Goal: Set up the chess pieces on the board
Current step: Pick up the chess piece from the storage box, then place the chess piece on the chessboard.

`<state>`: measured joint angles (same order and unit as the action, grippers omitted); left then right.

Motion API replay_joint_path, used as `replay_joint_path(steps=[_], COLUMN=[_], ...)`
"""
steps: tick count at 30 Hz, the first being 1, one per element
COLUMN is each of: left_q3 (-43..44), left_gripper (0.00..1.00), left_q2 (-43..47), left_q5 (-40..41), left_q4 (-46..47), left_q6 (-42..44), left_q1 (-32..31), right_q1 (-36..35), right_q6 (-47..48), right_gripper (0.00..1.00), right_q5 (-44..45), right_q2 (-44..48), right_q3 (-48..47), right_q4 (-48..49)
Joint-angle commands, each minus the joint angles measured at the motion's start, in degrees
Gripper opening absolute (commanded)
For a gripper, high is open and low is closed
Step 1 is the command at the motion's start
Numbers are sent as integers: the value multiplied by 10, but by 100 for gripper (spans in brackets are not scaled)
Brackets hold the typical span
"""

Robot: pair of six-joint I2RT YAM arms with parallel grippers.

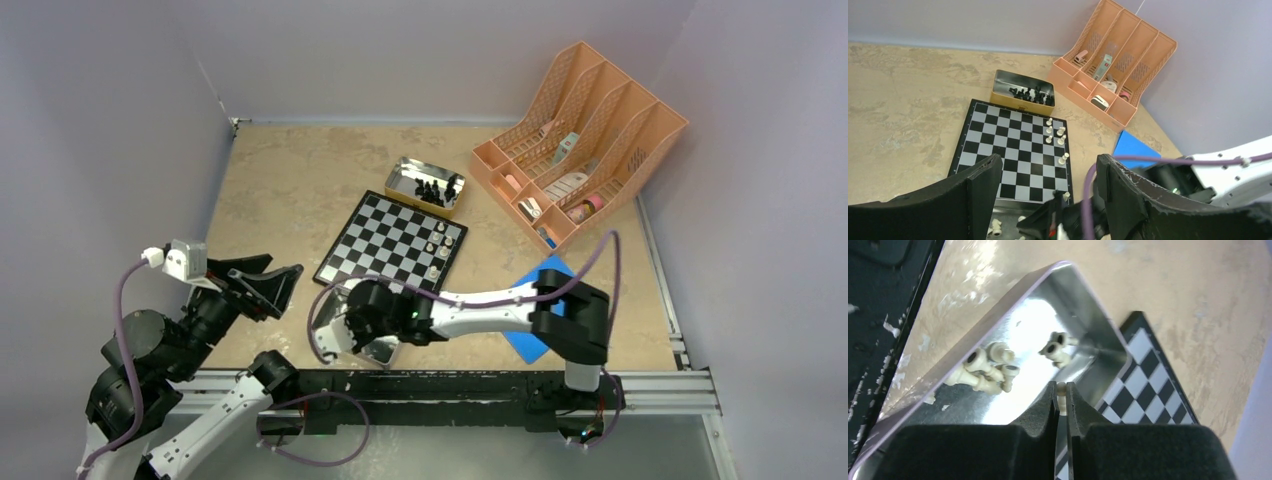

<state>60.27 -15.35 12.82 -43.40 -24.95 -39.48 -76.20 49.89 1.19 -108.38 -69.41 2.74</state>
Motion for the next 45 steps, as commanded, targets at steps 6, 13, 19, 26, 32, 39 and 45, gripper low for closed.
replay_joint_path(steps=[6, 13, 19, 26, 32, 39, 45], left_q3=[-16, -86, -147, -129, -130, -134, -139], left_gripper=[68, 68, 72, 76, 77, 77, 77], left_q2=[-26, -51, -121, -199, -175, -135, -123], left_q5=[-18, -45, -80, -89, -84, -57, -51], left_q4=[26, 80, 144, 136, 121, 109, 105], left_q6=[-1, 1, 28, 54, 65, 77, 74], left_q1=[2, 2, 2, 2, 2, 2, 1], right_q1=[107, 175, 202, 223, 227, 229, 231], right_q6=[-282, -424, -487, -536, -550, -560, -559], right_gripper=[7, 4, 3, 5, 6, 8, 9], right_q5=[-140, -148, -110, -56, -39, -17, -14], right_q2=[190, 249, 269, 269, 230, 175, 135], right_q3=[148, 261, 319, 359, 365, 362, 350], right_q4=[287, 401, 465, 525, 551, 570, 567])
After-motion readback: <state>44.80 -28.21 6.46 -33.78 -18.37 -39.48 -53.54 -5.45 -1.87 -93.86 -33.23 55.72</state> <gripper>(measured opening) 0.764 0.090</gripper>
